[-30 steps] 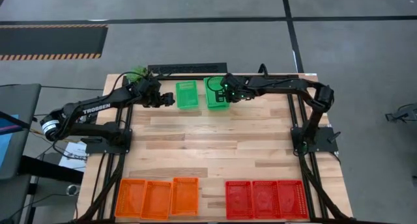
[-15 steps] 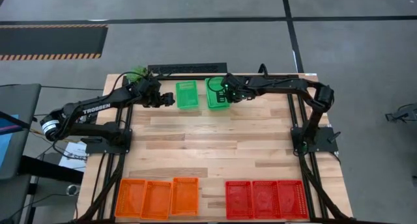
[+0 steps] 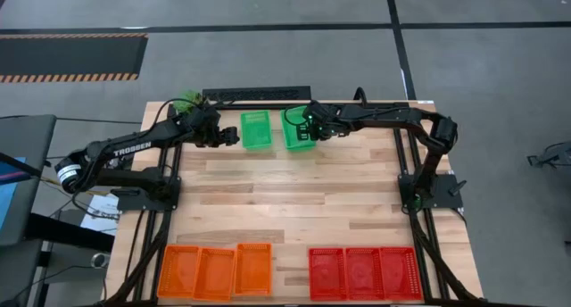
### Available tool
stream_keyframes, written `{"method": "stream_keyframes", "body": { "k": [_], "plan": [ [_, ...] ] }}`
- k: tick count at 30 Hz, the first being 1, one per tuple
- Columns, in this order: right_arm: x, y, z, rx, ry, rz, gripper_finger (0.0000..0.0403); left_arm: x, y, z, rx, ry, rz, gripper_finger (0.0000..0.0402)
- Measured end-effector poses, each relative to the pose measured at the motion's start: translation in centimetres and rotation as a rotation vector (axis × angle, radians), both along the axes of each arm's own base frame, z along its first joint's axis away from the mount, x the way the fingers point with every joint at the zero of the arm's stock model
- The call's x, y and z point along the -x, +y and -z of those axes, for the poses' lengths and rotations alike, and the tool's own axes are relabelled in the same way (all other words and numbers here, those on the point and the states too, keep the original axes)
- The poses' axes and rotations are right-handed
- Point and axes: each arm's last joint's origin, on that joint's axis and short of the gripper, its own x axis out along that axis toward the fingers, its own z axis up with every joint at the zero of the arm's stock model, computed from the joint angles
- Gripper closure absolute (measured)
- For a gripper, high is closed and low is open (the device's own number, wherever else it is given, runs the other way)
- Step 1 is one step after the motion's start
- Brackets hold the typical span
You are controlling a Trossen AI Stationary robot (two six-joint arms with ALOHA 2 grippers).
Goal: Stack baskets by color
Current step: Stack the top right green bin on the middle green bin, then stack the left green bin on the green bins
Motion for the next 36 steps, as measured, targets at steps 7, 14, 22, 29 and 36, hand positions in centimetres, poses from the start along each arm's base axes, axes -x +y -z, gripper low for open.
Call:
{"method": "stream_keyframes", "body": {
  "k": [7,14,22,29,36],
  "plan": [
    [0.0,0.0,0.0,-0.003,-0.001,-0.001,0.032,0.0,0.0,0.0,0.0,0.0,0.0,0.0178],
    [0.0,0.0,0.0,0.001,0.002,-0.011,0.0278,0.0,0.0,0.0,0.0,0.0,0.0,0.0178],
    [0.1,-0.2,-1.6,0.032,-0.033,-0.043,0.0244,0.0,0.0,0.0,0.005,-0.004,0.005,0.0178],
    [0.6,-0.5,-3.7,0.062,-0.041,-0.067,0.0247,0.0,0.0,0.0,0.009,-0.006,0.01,0.0178],
    [-0.9,3.6,-3.4,0.047,-0.006,-0.256,0.0256,0.0,-0.1,0.0,0.02,-0.009,0.019,0.0178]
  ]
}}
